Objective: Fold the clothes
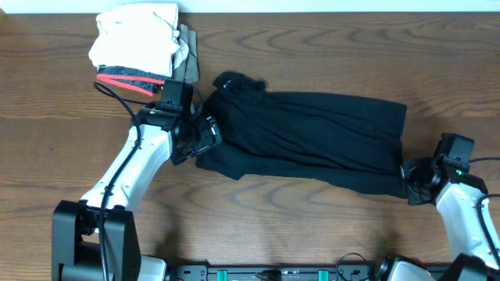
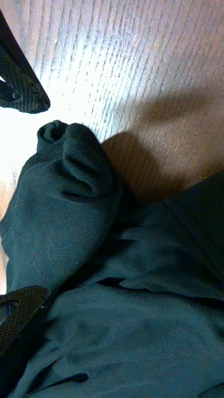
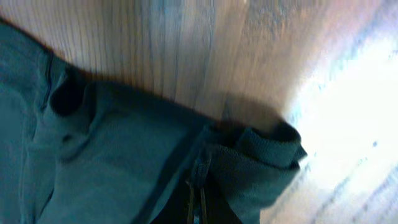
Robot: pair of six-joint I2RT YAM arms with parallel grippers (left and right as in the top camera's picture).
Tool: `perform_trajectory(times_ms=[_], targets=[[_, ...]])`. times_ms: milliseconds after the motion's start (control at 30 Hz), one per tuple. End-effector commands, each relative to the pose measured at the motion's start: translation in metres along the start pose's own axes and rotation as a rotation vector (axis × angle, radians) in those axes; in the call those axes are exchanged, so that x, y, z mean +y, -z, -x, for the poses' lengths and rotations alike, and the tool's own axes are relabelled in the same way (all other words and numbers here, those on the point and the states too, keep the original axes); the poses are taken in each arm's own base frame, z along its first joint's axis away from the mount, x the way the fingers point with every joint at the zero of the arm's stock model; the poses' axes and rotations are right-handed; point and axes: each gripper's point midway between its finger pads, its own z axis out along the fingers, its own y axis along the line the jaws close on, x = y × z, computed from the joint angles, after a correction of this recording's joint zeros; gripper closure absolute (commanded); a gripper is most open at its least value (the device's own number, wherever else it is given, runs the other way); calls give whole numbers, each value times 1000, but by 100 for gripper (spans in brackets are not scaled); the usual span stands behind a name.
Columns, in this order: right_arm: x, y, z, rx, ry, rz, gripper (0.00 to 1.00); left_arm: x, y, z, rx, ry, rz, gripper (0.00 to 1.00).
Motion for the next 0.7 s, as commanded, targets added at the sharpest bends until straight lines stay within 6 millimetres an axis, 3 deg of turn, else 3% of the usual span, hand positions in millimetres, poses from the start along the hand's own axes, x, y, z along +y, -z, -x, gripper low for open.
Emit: perform_trajectory(times_ms=[0, 267, 567, 600, 667], targets=[[5, -4, 9, -49, 2, -11, 98, 4, -4, -3, 13, -3, 4, 10], [13, -20, 19, -95, 22, -14, 98, 4, -4, -3, 13, -3, 5, 10], [41, -27, 16, -190, 131, 37, 98, 4, -4, -3, 14, -3, 5, 10], [44, -26, 17, -209, 155, 42, 95, 4, -4, -3, 14, -3, 5, 10], [50, -25, 16, -231, 215, 52, 76, 4, -4, -3, 15, -4, 5, 10]])
